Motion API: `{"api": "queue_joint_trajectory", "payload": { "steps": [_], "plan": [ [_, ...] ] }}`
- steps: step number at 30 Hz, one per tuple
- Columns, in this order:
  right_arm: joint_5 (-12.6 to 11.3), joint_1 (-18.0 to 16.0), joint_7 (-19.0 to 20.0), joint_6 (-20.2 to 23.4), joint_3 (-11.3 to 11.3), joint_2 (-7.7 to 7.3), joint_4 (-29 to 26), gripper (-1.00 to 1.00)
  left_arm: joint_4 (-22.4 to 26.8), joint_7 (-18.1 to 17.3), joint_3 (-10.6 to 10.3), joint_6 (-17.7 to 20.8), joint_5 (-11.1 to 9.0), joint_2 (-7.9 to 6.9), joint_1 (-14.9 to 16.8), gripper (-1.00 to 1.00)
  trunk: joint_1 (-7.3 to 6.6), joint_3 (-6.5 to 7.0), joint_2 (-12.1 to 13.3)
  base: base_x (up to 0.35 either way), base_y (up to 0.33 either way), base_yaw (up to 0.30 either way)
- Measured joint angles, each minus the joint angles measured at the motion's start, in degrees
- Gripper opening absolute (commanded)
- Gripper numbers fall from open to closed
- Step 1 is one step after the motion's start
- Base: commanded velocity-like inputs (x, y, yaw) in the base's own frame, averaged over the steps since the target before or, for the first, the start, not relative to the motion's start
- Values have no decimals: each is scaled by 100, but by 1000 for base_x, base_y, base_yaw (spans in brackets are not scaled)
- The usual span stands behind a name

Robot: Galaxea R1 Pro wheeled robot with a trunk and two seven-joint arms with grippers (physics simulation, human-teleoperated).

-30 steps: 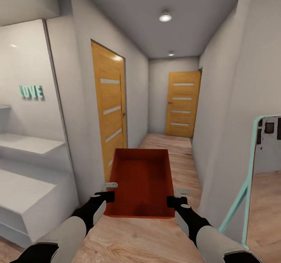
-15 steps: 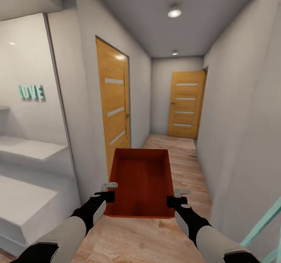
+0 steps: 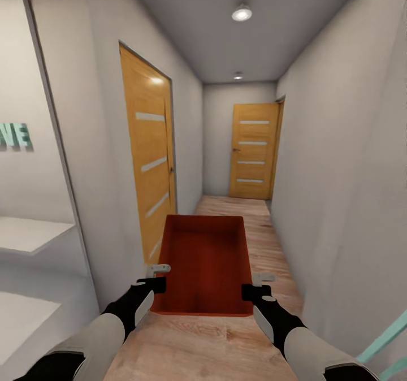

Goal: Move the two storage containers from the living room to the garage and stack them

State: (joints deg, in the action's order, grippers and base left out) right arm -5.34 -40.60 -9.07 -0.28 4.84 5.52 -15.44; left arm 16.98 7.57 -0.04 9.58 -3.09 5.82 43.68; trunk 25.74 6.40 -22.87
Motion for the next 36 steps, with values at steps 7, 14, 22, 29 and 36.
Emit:
{"api": "queue_joint_trajectory", "payload": {
  "steps": [7, 14, 22, 29, 36],
  "plan": [
    [3, 0, -1, 0, -3, 2, 0, -100, 1, -4, 5, 0, 6, -1, 0, -100, 0, 0, 0, 257, 222, -241],
    [4, 0, 1, 0, -5, 1, 0, -100, 1, -6, 12, -1, 15, 1, 0, -100, -1, 0, 0, 298, 165, -218],
    [5, -2, 2, 0, 9, -5, 1, -100, -16, -6, 19, -19, 11, 4, -2, -100, -1, 0, 0, 320, 26, -35],
    [4, -2, -1, 0, 17, -6, 1, -100, -30, -7, 17, -34, 0, 3, -2, -100, -1, 0, 0, 323, 0, -1],
    [6, -2, 5, 18, 13, -8, 2, -100, -34, -4, 25, -19, 4, 6, -2, -100, -1, 0, 0, 323, 0, 0]
  ]
}}
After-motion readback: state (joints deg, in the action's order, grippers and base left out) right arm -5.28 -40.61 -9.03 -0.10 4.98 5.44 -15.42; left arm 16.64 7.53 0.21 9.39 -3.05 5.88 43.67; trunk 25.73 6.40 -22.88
